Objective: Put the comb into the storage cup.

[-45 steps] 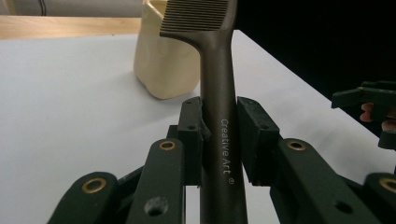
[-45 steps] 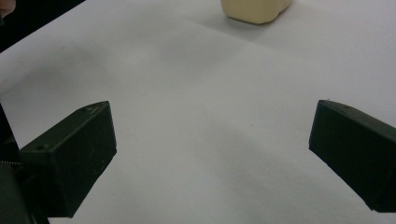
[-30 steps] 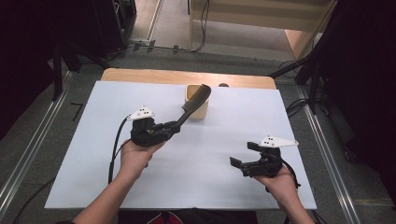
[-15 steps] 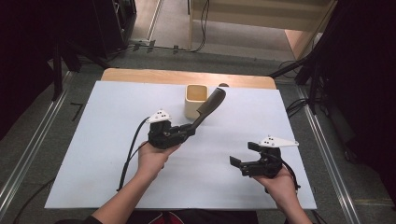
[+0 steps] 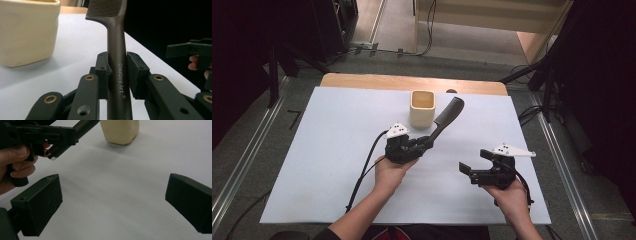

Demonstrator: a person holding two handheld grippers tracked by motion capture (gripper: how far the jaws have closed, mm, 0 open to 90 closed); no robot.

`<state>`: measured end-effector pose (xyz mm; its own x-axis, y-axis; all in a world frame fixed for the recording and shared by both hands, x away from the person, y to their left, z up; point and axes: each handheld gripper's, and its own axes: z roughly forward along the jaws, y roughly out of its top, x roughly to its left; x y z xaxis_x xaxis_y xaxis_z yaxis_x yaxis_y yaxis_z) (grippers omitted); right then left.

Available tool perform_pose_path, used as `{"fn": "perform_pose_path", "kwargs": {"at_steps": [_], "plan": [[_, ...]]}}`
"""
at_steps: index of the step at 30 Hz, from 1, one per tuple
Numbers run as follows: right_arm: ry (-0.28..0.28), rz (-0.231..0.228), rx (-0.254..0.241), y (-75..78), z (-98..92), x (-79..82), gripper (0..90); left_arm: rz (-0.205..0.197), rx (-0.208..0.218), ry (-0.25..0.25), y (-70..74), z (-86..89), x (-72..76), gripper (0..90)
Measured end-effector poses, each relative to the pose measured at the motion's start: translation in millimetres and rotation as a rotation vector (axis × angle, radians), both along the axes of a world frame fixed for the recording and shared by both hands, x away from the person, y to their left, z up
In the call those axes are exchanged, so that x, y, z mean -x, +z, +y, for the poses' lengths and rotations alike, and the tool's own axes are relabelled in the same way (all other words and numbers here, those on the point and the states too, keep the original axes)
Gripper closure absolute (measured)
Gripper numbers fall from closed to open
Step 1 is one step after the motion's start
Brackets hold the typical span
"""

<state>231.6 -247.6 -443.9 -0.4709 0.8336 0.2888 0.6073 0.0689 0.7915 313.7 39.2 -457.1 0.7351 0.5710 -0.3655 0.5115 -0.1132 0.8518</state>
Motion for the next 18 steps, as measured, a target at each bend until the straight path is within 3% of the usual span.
{"fn": "perform_pose_path", "kwargs": {"at_steps": [18], "plan": [[-0.079,-0.005,-0.03,13.2,7.3,-14.5,0.0,-0.03,0.044,0.025,-25.0,-32.0,8.5,73.6]]}}
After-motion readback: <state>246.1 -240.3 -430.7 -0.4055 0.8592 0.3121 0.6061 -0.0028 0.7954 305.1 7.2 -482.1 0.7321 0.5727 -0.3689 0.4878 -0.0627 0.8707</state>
